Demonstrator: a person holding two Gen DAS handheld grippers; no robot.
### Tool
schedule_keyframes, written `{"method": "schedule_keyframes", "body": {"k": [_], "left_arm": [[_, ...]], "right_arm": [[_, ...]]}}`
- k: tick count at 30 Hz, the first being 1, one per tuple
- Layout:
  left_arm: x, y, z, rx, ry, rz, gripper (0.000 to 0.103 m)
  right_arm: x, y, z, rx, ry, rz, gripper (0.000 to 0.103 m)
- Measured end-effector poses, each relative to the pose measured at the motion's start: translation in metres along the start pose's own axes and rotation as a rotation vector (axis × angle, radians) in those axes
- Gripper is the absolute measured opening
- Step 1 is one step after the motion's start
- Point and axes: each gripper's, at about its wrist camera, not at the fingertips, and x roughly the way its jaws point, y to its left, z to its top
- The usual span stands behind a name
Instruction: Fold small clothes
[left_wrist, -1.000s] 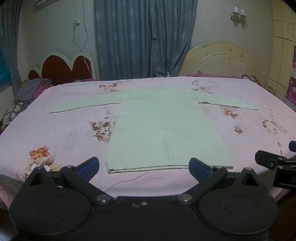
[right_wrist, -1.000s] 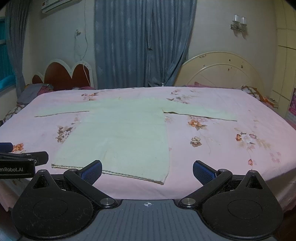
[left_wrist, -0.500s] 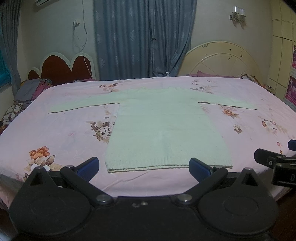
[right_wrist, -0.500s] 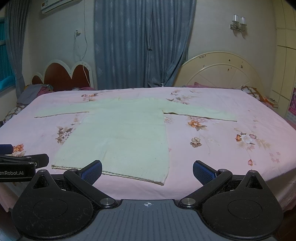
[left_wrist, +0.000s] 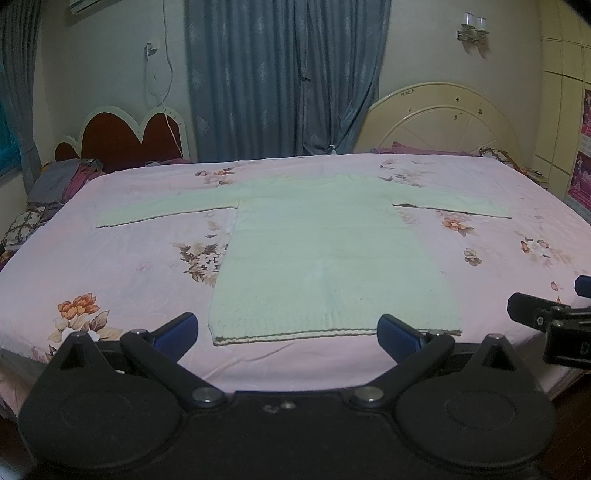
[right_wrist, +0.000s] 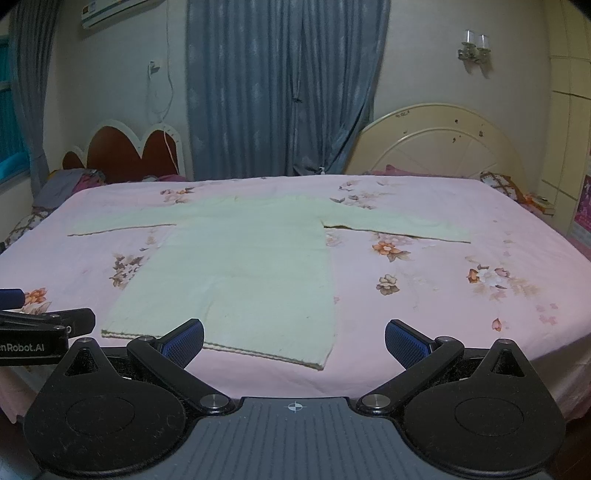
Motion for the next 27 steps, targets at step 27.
{"method": "schedule_keyframes", "body": {"k": [27], "left_arm": [[-0.0001, -0.0011, 0.0005, 0.004, 0.002, 0.006, 0.103]], "right_arm": [[0.0005, -0.0006, 0.001, -0.002, 0.0, 0.002, 0.103]]}}
